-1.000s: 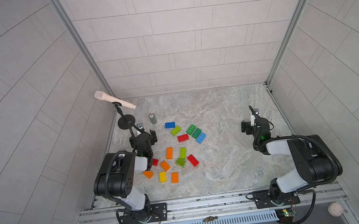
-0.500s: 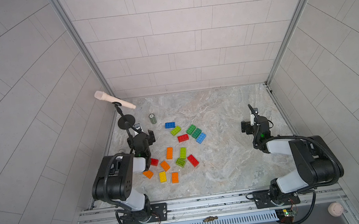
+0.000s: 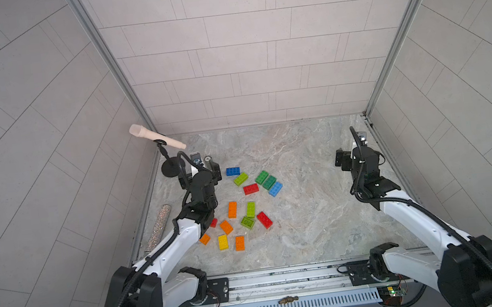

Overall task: Assemble a rectangle with lego
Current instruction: Adjust the lego brick at the center of the board.

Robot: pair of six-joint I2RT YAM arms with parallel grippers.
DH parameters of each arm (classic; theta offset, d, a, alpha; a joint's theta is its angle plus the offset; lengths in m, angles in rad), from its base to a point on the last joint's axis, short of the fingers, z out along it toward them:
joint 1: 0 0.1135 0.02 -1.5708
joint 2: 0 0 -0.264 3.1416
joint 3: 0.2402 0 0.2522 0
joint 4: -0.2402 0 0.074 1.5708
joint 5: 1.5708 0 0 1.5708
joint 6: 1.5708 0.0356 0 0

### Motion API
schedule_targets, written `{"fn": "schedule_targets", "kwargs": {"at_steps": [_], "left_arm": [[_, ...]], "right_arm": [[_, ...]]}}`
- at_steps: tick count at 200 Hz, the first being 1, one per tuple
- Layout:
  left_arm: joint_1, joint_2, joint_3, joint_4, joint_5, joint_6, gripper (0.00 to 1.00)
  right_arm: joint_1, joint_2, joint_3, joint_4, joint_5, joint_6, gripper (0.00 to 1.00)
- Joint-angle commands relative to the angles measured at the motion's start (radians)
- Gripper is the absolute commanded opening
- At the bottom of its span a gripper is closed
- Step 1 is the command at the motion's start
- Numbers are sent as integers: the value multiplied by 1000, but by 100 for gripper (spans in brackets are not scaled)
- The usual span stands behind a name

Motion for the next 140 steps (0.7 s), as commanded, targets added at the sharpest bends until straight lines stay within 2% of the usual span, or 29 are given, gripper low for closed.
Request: {"fn": "schedule_targets", "kwargs": {"at_steps": [1, 5, 13, 14, 19, 28, 37, 44, 54, 68, 84, 96, 111, 140], "left_arm": [[-3, -35, 113, -331, -55, -221, 100], [-4, -39, 126, -361, -50, -253, 100], [4, -51, 144, -399, -37, -327, 100], [5, -53, 145, -401, -33, -335, 100], [19, -66, 146, -406, 3, -353, 100], [63, -90, 140, -390, 151, -344, 99], [98, -96, 152, -408, 249, -346, 89], [101, -86, 188, -469, 257, -355, 81], [98, -53, 251, -568, 285, -342, 75], [74, -6, 312, -693, 303, -349, 73], [-1, 28, 316, -746, 281, -348, 73], [-77, 61, 308, -767, 238, -354, 73], [-150, 101, 302, -783, 254, -377, 73], [-177, 155, 264, -813, 367, -489, 66]], "right_arm": [[-10, -43, 38, -247, 62, 303, 100], [-29, -48, 44, -270, 28, 336, 100], [-87, -58, 46, -273, -146, 342, 99], [-102, -60, 44, -270, -196, 349, 98], [-121, -58, 43, -264, -258, 374, 96], [-129, -55, 50, -286, -304, 384, 91], [-119, -49, 78, -348, -343, 368, 87], [-93, -37, 95, -389, -326, 366, 86], [-35, -7, 133, -469, -263, 372, 85], [68, 49, 184, -552, -189, 359, 83], [205, 134, 243, -634, -113, 359, 82], [276, 207, 281, -671, -126, 372, 80], [368, 306, 323, -710, -164, 375, 76], [582, 469, 379, -726, -230, 331, 67]]}}
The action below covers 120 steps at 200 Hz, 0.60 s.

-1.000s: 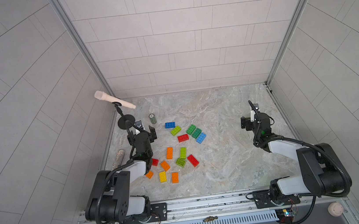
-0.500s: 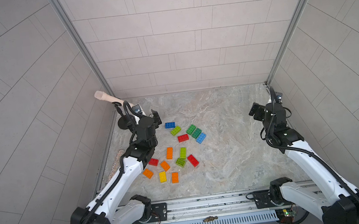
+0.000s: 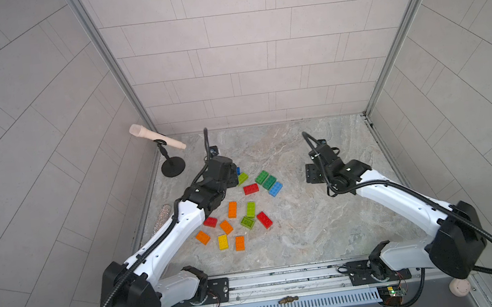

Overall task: Assemble a rectangle with lego
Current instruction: Adjust the lego brick at the center of the board.

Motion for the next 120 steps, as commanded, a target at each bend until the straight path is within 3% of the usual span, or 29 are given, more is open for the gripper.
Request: {"fn": "schedule_targets", "kwargs": {"at_steps": [1, 24, 43, 84, 120], "left_arm": [[-5, 28, -28, -101, 67, -121, 66], [15, 37, -44, -187, 55, -176, 63], [69, 15, -66, -252, 137, -177, 59], [69, -39, -146, -403, 285, -205, 58], [-8, -95, -225, -436, 315, -305, 63]], "right_arm": [[155, 101, 40, -101, -46, -12, 67], [280, 209, 95, -118, -89, -34, 65], [332, 279, 143, -126, -122, -46, 65], [354, 395, 190, -105, -203, -69, 69], [343, 461, 218, -89, -236, -59, 71]]}}
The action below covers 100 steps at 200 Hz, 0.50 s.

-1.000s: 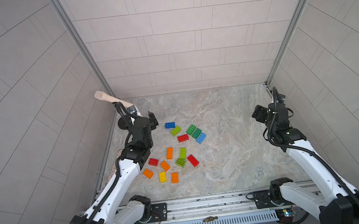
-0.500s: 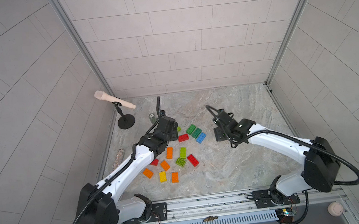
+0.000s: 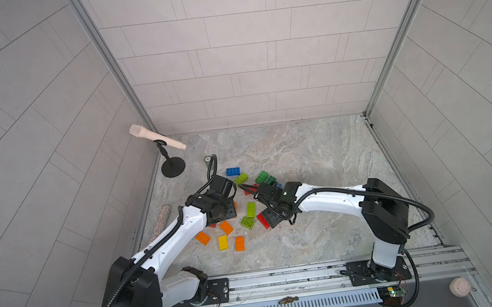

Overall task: Assemble a rectangle with lego
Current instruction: Adjust the lego brick at the center of the board.

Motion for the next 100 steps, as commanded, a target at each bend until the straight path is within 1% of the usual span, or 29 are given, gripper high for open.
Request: {"fn": "schedule_targets", "kwargs": {"at_steps": [1, 20, 34, 47, 67, 100], "left_arm": [[-55, -44, -37, -82, 39, -103, 63], [-82, -52, -75, -98, 50, -139, 66], [-102, -47, -99, -92, 64, -160, 67], [-138, -40, -110, -75, 76, -180, 68], [-197, 0, -115, -43, 80, -204, 68], [-235, 75, -114, -2, 87, -207, 68]], "right_arm": [[-9, 27, 17, -13, -29, 7, 71], [-49, 22, -6, 19, -52, 28, 70], [-86, 5, -30, 50, -76, 47, 70], [-120, -26, -56, 82, -104, 63, 70], [-161, -67, -75, 93, -108, 75, 70], [-211, -129, -112, 109, -103, 96, 70]]}}
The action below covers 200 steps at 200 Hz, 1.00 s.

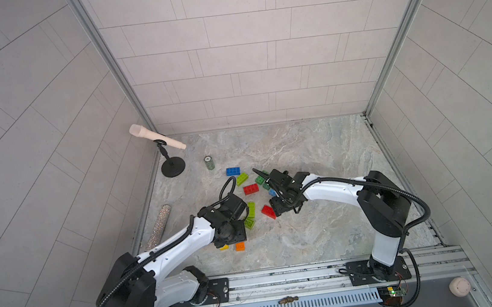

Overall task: Assemble a rectangle with lego
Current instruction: Adjust the lego brick at the center of the board, then pick up the lego brick from the center of the board, then place the lego brick at the center of the board.

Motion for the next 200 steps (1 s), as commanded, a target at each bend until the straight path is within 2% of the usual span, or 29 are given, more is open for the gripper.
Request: {"fn": "schedule_targets", "kwargs": {"at_steps": [1, 29, 50, 67, 96, 120, 137, 171, 200], "left_arm": [[-19, 43, -7, 19, -7, -38, 67], [-24, 94, -18, 25, 1, -40, 61], [-29, 113, -20, 58, 7, -41, 50], [-33, 146, -9, 105, 33, -44, 40], [-33, 184, 70, 101, 56, -43, 31], [-33, 204, 235, 36, 21, -48, 24], [-46, 284, 388, 53, 24, -73, 18], [-148, 620, 798, 79, 54, -92, 12], [-204, 860, 1054, 105, 95, -160, 12]], "right_arm": [[-18, -76, -23, 18, 0, 37, 70], [-35, -128, -58, 25, 22, 56, 70], [-53, -163, -89, 39, 34, 72, 71], [-98, -202, -125, 53, 33, 83, 70], [-205, -285, -170, 40, 29, 76, 70], [-311, -354, -210, 17, 23, 77, 70], [-400, -383, -239, 12, 17, 91, 70], [-589, -429, -259, 34, -13, 119, 69], [-659, -468, -238, 18, -14, 91, 69]]}}
